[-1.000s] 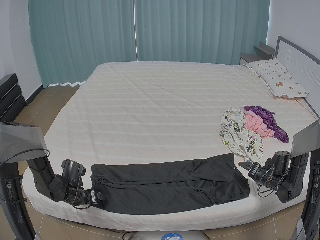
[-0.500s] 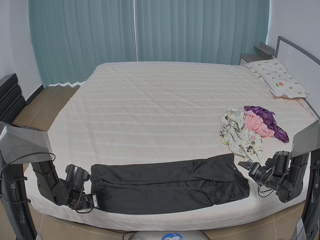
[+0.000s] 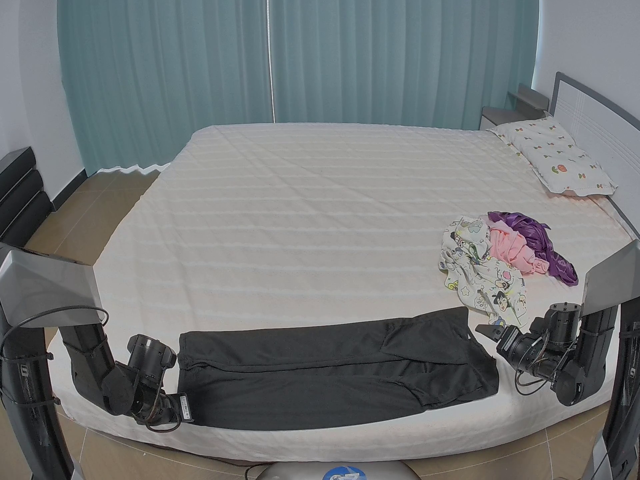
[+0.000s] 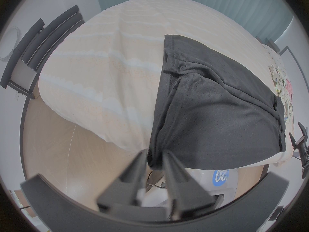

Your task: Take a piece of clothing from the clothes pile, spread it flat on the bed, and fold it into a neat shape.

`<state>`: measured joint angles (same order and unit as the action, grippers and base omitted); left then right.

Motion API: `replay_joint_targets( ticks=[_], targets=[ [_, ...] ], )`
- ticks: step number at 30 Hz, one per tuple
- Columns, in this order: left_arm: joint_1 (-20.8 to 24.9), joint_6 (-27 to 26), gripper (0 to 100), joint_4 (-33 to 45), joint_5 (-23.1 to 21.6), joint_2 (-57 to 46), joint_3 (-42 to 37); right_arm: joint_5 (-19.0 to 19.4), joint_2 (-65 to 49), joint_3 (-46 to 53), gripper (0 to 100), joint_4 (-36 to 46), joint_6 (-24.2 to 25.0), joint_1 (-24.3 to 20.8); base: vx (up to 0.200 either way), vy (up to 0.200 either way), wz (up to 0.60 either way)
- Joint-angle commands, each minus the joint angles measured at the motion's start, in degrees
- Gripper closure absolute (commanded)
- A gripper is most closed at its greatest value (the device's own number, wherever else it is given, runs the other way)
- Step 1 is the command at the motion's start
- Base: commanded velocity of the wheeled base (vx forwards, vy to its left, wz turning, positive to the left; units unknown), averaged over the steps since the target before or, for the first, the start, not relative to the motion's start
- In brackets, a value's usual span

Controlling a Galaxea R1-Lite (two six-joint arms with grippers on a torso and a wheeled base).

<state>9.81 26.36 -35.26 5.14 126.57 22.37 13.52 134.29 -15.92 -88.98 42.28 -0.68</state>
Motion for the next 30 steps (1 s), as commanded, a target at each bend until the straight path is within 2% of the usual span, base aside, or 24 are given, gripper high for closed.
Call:
replay_joint_targets(
  ticks=[1, 4, 9, 12, 13, 18, 24, 30],
  targets=[
    [-0.32, 0.19, 0, 0.01, -0.05, -2.03, -0.40, 0.02, 0.18, 0.01, 0, -0.93, 0.09, 0.07, 0.000, 0.000, 0.00],
    [-2.34, 0.19, 0, -0.08, -1.28, -6.16, -0.22, 0.02, 0.18, -0.08, 0, -0.93, 0.09, 0.07, 0.000, 0.000, 0.00],
    [-5.68, -0.08, 0, 1.68, -8.75, -11.61, 4.96, 0.02, 0.27, 0.01, 0, -0.93, 0.09, -0.11, 0.000, 0.000, 0.00],
    [-5.68, -0.34, 0, 3.70, -9.10, -11.26, 7.95, 0.02, 0.44, 0.01, 0, -0.93, 0.09, -0.20, 0.000, 0.000, 0.00],
    [-5.42, -0.43, 0, 4.85, -10.24, -8.45, 11.20, 0.02, 0.80, 0.01, 0, -0.93, 0.00, -0.20, 0.000, 0.000, 0.00],
    [-5.24, -2.36, 0, 4.49, -10.77, -2.12, 15.60, 0.02, 0.97, 0.01, 0, -0.93, 0.00, -0.37, 0.000, 0.000, 0.00],
    [-5.77, -9.83, 0, 4.14, -13.05, 2.62, 17.09, -0.07, 1.15, 0.01, 0, -0.93, -0.18, -0.55, 0.000, 0.000, 0.00],
    [-5.59, -10.62, 0, 3.53, -12.79, 4.47, 19.20, 0.02, 1.24, 0.01, 0, -0.93, -0.18, -0.55, 0.000, 0.000, 0.00]
  ],
)
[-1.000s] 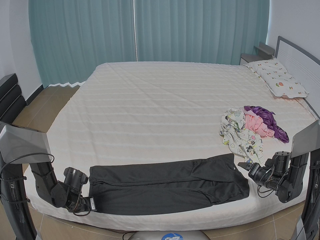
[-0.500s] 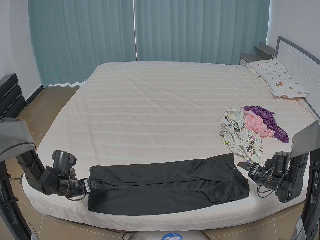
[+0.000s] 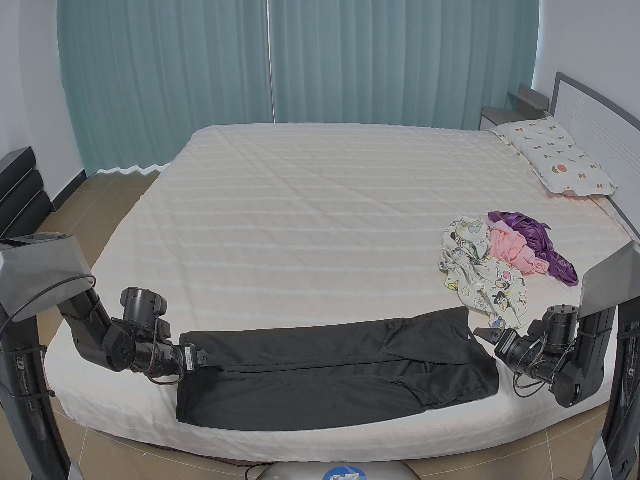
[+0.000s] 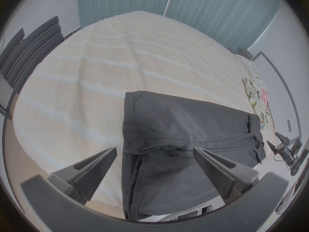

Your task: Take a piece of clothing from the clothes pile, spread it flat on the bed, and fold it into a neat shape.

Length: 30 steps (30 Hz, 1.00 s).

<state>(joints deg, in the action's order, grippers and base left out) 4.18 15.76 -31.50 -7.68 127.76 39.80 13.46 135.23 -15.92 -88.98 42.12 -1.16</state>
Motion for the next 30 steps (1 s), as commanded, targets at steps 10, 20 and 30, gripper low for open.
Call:
replay_joint_targets(
  ticks=[10, 20, 30],
  targets=[
    [0.30, -0.29, 0, -0.32, 0.30, 4.34, 2.47, -0.01, 0.47, 0.01, 0, -0.93, -0.11, -0.16, 0.000, 0.000, 0.00],
    [0.48, -0.38, 100, -0.14, 0.56, 4.43, 2.74, -0.01, 0.47, 0.01, 0, -0.93, -0.11, -0.16, 0.000, 0.000, 0.00],
    [0.04, 0.15, 100, 0.21, 0.74, 1.97, 2.56, -0.01, 0.39, 0.01, 0, -0.93, 0.16, 0.28, 0.000, 0.000, 0.00]
  ],
)
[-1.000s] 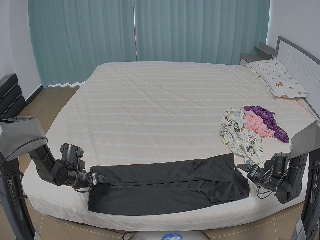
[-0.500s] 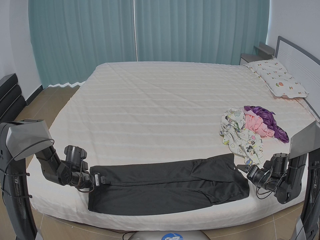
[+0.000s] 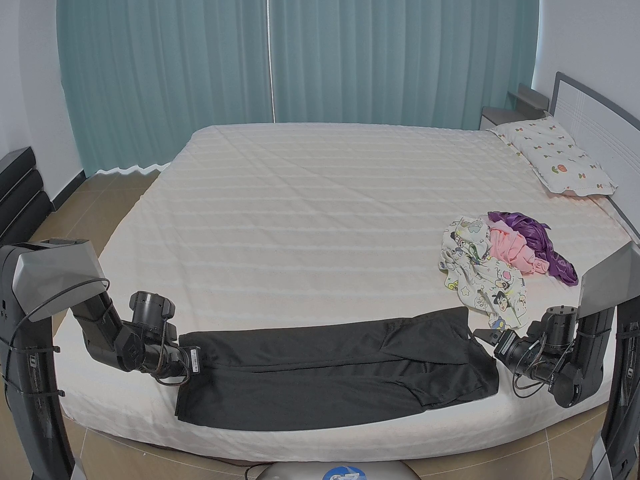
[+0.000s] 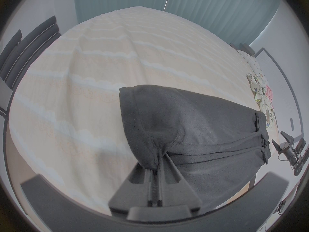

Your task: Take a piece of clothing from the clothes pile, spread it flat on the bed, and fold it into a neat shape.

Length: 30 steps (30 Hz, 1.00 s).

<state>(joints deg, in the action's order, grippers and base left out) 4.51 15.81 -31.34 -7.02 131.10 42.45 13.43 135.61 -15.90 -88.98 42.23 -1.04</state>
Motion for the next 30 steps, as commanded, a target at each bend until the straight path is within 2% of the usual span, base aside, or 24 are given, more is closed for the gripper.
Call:
replay_joint_targets(
  ticks=[1, 15, 19, 26, 30],
  targets=[
    [-0.38, 0.10, 100, 0.05, 0.08, -1.46, -0.08, 0.01, 0.01, -0.01, 0, -0.93, 0.05, 0.16, 0.000, 0.000, 0.00],
    [-0.29, 0.27, 100, 0.05, 1.22, -1.28, -0.88, 0.01, -0.08, -0.01, 0, -0.93, 0.05, 0.42, 0.000, 0.000, 0.00],
    [-0.38, 0.27, 100, -0.21, 1.22, -1.37, -0.79, 0.01, -0.08, -0.10, 0, -0.93, 0.05, 0.42, -0.150, 0.000, 0.00],
    [-0.38, 3.88, 100, -0.21, 1.22, -1.90, 0.88, 0.01, 0.09, -0.10, 0, -1.02, 0.05, 0.42, 0.000, 0.000, 0.00],
    [-0.29, 4.05, 100, -0.39, 1.92, -1.63, 1.15, 0.01, 0.09, -0.19, 0, -0.93, 0.05, 0.42, 0.000, 0.000, 0.00]
  ],
)
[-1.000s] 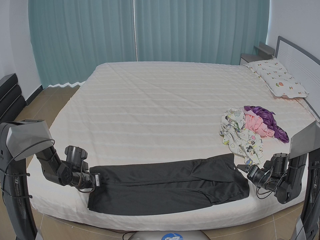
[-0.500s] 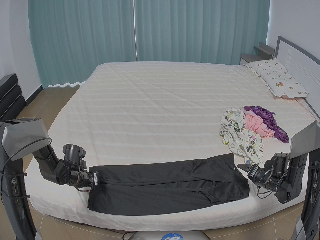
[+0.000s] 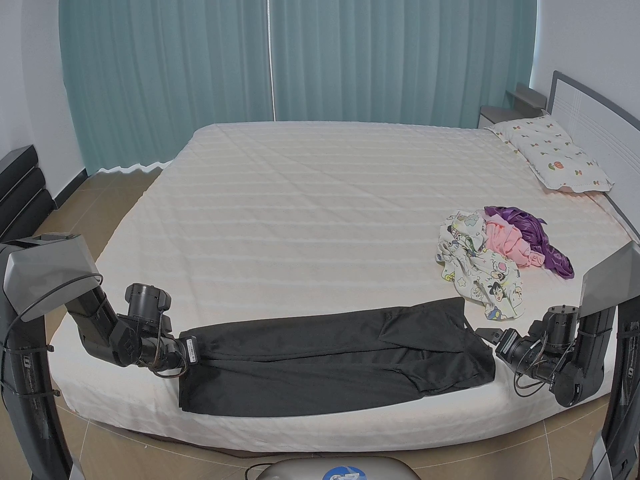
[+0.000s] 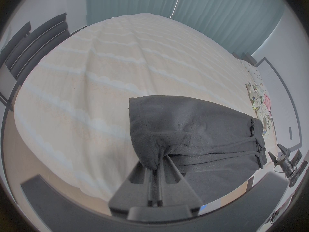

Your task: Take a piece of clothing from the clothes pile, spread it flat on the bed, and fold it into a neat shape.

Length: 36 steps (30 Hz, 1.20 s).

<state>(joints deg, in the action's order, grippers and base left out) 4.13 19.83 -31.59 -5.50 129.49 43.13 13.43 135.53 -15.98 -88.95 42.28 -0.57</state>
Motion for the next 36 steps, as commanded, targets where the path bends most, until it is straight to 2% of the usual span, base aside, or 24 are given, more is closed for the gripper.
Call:
replay_joint_targets(
  ticks=[1, 6, 20, 22, 25, 27, 29, 36],
  targets=[
    [0.09, 0.12, 100, -0.05, 0.75, -0.03, 0.81, 0.01, 0.17, -0.10, 0, -0.96, 0.00, -0.04, 0.000, 0.000, 0.00],
    [0.53, 0.12, 100, 0.03, 2.69, 0.06, 1.52, 0.01, 0.17, -0.19, 0, -1.05, 0.00, -0.04, 0.000, 0.000, 0.00],
    [4.92, 1.26, 100, 2.05, 6.11, -3.63, 1.69, 0.01, 0.26, -0.28, 0, -0.96, 0.00, -0.04, 0.000, -0.200, 0.00],
    [7.21, 3.11, 100, 5.66, 7.78, -5.56, 3.01, 0.01, 0.26, -0.28, 0, -0.96, 0.00, -0.04, 0.000, -0.200, 0.00],
    [9.49, 4.95, 100, 9.61, 7.87, -7.14, 4.95, 0.01, 0.26, -0.10, 0, -0.96, 0.00, -0.04, 0.000, -0.200, 0.00],
    [9.58, 5.04, 100, 9.88, 7.87, -7.23, 5.03, 0.01, 0.26, -0.10, 0, -0.96, 0.00, -0.04, 0.000, -0.200, 0.00],
    [12.30, 6.80, 100, 15.41, 9.28, -8.02, 8.64, 0.01, 0.34, -0.10, 0, -0.96, -0.09, -0.04, 0.000, -0.200, 0.00],
    [16.43, 8.20, 100, 22.62, 11.21, -7.41, 16.46, 0.01, 0.87, -0.10, 0, -0.96, -0.35, -0.31, 0.000, -0.200, 0.00]
  ],
)
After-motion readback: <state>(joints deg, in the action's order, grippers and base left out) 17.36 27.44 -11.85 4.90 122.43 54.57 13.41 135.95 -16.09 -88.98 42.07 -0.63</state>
